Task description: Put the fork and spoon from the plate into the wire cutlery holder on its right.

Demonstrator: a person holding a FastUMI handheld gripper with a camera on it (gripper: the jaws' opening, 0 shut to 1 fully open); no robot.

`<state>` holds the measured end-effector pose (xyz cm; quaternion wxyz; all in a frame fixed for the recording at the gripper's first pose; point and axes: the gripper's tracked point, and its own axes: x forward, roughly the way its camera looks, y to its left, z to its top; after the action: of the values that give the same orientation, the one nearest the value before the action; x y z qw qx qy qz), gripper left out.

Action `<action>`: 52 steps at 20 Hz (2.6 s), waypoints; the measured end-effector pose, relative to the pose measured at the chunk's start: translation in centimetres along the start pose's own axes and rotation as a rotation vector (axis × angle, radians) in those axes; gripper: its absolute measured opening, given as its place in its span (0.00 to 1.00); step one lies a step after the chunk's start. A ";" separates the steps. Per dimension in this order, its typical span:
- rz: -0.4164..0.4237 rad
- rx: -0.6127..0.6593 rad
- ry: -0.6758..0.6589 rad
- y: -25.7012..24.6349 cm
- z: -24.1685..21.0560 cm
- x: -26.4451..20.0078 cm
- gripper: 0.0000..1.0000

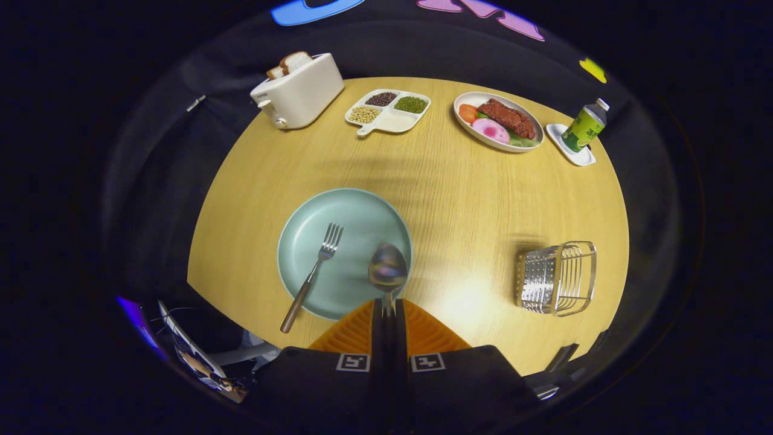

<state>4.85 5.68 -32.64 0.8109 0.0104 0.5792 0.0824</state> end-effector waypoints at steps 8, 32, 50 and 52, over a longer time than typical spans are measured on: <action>-0.019 0.103 -0.061 -10.3 0.7 -7.9 0.10; -0.020 0.112 0.129 -21.9 -1.6 3.0 0.15; 0.027 0.210 -0.457 -12.6 6.2 -12.2 0.99; 0.052 0.202 -0.492 -9.1 6.1 -12.0 0.99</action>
<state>7.88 -4.60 -20.40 0.9198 0.1258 0.3694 0.0402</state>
